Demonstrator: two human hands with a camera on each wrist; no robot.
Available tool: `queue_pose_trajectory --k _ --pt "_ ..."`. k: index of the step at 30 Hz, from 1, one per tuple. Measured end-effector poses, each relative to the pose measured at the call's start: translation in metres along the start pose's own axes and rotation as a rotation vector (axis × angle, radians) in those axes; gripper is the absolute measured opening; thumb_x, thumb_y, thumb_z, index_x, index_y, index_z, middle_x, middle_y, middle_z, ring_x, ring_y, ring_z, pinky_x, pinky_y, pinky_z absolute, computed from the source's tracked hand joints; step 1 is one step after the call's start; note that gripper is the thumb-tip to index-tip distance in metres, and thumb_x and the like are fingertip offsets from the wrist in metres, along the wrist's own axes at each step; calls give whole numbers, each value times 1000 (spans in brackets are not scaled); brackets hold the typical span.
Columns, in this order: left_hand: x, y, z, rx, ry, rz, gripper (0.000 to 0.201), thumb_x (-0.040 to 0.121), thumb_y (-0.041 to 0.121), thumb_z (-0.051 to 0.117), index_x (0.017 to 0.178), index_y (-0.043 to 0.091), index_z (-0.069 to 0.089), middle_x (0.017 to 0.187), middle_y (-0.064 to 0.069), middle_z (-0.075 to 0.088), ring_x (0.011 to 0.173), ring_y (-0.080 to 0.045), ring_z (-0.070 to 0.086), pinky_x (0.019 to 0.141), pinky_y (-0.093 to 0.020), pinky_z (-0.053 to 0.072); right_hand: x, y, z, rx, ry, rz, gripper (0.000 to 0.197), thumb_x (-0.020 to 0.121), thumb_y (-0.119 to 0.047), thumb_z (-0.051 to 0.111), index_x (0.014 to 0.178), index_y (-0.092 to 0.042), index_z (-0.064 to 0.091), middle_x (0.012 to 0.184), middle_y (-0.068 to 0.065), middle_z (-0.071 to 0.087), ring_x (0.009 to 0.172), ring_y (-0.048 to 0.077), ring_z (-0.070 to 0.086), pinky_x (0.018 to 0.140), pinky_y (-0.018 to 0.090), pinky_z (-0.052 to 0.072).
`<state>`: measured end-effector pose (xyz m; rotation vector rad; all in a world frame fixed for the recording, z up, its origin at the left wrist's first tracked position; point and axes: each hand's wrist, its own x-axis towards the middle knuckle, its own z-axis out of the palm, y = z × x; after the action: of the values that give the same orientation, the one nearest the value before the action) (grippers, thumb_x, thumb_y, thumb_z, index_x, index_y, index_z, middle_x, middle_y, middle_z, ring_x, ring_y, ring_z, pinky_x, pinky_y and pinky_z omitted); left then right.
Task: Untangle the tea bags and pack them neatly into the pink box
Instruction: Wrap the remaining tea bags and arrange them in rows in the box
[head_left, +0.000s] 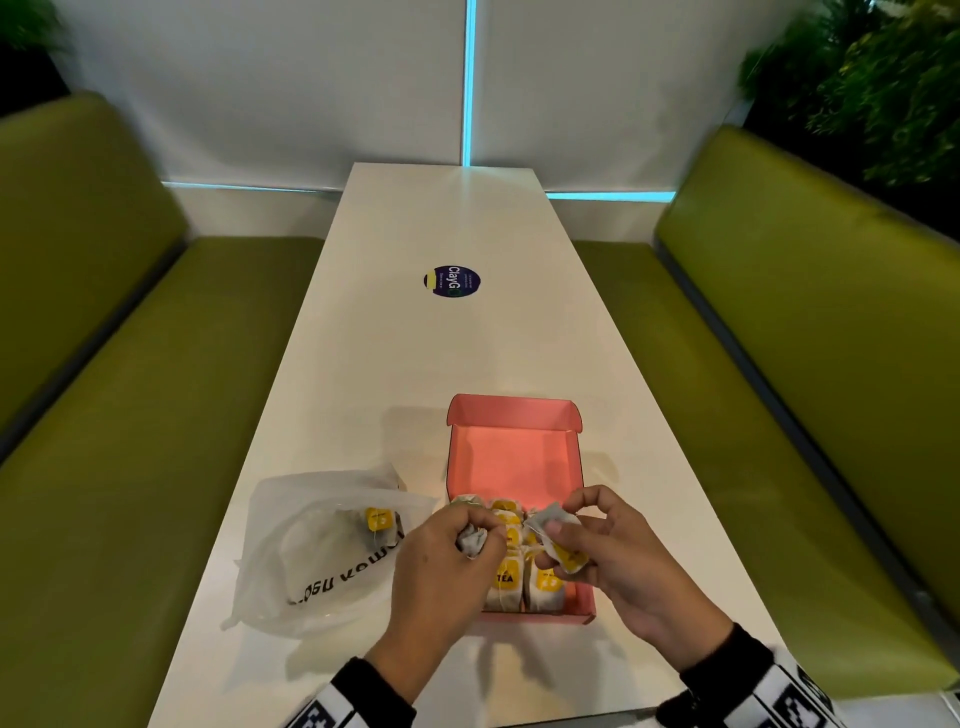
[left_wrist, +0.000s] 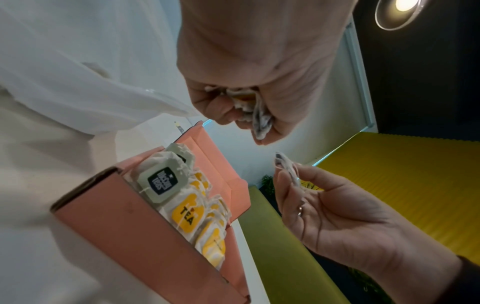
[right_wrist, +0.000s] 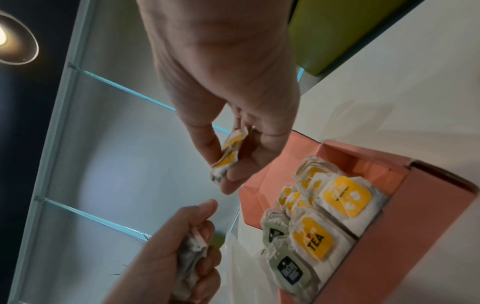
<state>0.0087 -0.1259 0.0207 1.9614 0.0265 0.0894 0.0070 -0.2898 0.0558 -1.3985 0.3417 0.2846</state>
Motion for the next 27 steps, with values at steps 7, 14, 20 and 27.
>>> queue_pose_trajectory --k 7,14,20,27 --pt "-3 11 3 -163 -187 -121 48 75 54 60 64 7 60 48 10 45 49 -3 41 52 -17 33 0 8 2 -29 2 -64 21 79 3 66 99 -1 60 75 5 73 63 19 69 56 24 53" --pt "2 16 6 -377 -171 -362 17 79 14 73 64 22 72 64 7 66 67 -7 61 60 -16 46 2 14 5 -82 53 -214 19 73 12 68 83 -4 62 72 5 69 65 12 64 59 21 52" --pt "3 24 -1 -622 -223 -550 12 84 16 66 72 16 68 72 0 69 66 -13 58 48 -19 33 1 15 2 -49 42 -289 23 75 9 68 88 -8 60 71 3 70 69 11 63 63 22 50" --pt "4 29 -1 -828 -245 -728 15 84 13 63 70 15 59 63 -1 56 38 -8 35 34 -14 19 1 12 -2 -150 -71 -382 20 73 8 70 81 -8 62 66 -2 59 65 13 52 59 24 46"
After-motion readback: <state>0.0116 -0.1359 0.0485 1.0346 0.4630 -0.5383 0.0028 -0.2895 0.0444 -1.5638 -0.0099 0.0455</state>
